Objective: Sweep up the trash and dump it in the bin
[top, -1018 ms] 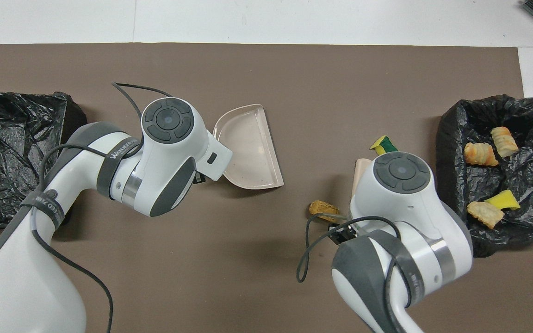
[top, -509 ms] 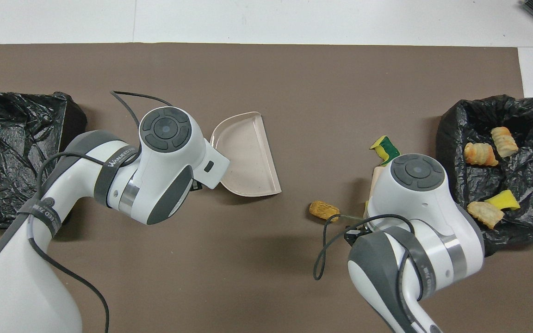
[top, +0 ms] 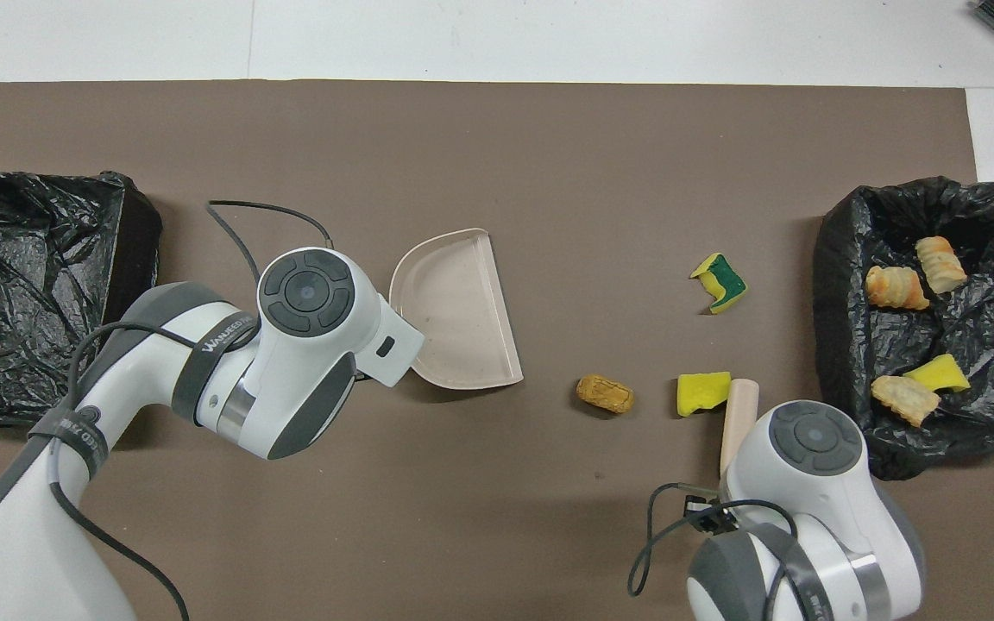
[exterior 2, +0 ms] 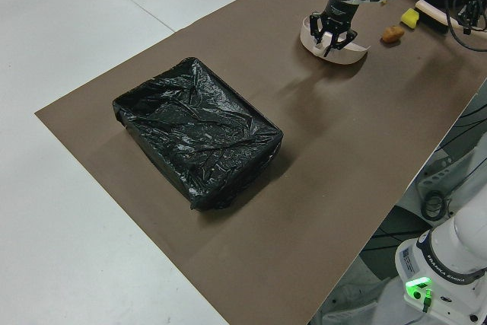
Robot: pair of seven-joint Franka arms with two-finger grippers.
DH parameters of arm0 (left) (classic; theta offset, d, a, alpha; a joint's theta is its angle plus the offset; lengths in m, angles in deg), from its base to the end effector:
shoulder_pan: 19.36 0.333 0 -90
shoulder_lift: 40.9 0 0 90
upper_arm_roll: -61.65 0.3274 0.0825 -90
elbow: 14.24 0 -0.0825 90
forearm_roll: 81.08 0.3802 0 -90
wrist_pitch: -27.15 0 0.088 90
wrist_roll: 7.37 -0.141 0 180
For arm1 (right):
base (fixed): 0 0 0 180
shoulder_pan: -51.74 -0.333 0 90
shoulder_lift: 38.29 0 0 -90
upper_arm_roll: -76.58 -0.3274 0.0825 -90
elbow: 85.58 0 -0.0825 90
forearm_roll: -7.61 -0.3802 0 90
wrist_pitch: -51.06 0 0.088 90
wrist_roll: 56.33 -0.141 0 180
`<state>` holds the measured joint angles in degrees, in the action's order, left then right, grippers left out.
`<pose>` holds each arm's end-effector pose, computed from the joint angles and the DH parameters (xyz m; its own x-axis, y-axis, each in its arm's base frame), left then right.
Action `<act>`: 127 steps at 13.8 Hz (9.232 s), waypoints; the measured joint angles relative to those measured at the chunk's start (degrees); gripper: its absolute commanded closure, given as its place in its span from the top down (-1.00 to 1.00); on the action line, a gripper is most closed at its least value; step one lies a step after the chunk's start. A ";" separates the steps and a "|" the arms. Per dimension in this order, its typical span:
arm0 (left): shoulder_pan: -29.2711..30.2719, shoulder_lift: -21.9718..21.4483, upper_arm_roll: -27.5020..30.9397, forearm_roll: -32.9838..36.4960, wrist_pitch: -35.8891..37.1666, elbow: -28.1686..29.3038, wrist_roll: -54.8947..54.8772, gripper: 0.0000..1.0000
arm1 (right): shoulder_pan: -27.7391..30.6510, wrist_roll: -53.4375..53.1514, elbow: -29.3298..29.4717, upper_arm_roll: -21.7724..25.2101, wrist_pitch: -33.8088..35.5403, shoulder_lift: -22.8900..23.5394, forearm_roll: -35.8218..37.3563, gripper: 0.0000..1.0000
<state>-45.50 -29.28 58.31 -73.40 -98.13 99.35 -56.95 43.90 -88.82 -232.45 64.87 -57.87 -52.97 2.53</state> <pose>0.5213 -0.2838 0.3449 0.1165 -0.9903 -0.0754 -0.9918 -0.1120 -0.0619 0.3367 0.1257 0.3101 0.8891 -0.3024 -0.3437 -0.2444 -0.9483 0.2023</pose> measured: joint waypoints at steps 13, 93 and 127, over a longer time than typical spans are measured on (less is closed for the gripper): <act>0.01 -1.51 0.16 0.01 -2.35 3.87 0.00 -1.00 | -14.48 -12.37 16.04 -0.43 -10.74 16.26 -14.13 -1.00; 49.83 -11.22 3.49 -3.56 7.80 -10.05 -54.87 -1.00 | -14.97 1.21 37.55 -0.95 7.36 24.22 -2.91 -1.00; 21.69 -9.03 0.53 7.25 22.13 -9.40 4.49 -1.00 | 0.52 24.84 53.63 0.24 15.73 23.38 3.77 1.00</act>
<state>-23.80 -38.32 58.84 -66.15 -76.00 89.95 -52.46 44.42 -63.98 -178.82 65.11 -42.13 -29.58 6.30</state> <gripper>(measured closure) 0.692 0.000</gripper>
